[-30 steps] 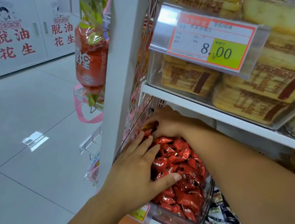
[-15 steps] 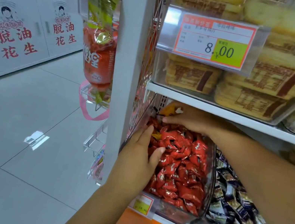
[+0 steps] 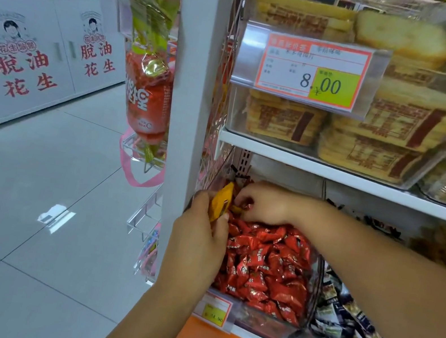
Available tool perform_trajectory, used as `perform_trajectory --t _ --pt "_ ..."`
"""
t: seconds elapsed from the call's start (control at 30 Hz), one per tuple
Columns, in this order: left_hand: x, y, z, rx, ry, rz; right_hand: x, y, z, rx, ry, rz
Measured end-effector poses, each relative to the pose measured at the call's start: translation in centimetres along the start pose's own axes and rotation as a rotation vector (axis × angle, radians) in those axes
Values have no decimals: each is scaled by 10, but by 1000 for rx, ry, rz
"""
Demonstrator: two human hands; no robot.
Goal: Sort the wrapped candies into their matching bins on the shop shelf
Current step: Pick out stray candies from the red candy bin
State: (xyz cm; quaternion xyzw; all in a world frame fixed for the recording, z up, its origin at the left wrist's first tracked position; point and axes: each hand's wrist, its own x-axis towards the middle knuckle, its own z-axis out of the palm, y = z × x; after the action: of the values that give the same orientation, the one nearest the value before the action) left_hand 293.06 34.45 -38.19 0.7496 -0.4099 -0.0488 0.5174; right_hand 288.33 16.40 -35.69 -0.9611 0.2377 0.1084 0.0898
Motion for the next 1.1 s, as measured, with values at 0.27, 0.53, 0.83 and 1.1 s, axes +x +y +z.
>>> perform_trajectory --t 0.27,0.53,0.83,1.1 --pt "-1 -1 7 -92 -12 -62 -15 25 -10 271 255 155" --pt "-4 -1 3 -121 -15 -24 21 -7 -7 210 -4 -41" --pt "-1 2 6 -139 6 -33 17 1 -6 361 198 60" --pt "9 11 9 -156 -14 -38 -52 5 -34 696 214 81"
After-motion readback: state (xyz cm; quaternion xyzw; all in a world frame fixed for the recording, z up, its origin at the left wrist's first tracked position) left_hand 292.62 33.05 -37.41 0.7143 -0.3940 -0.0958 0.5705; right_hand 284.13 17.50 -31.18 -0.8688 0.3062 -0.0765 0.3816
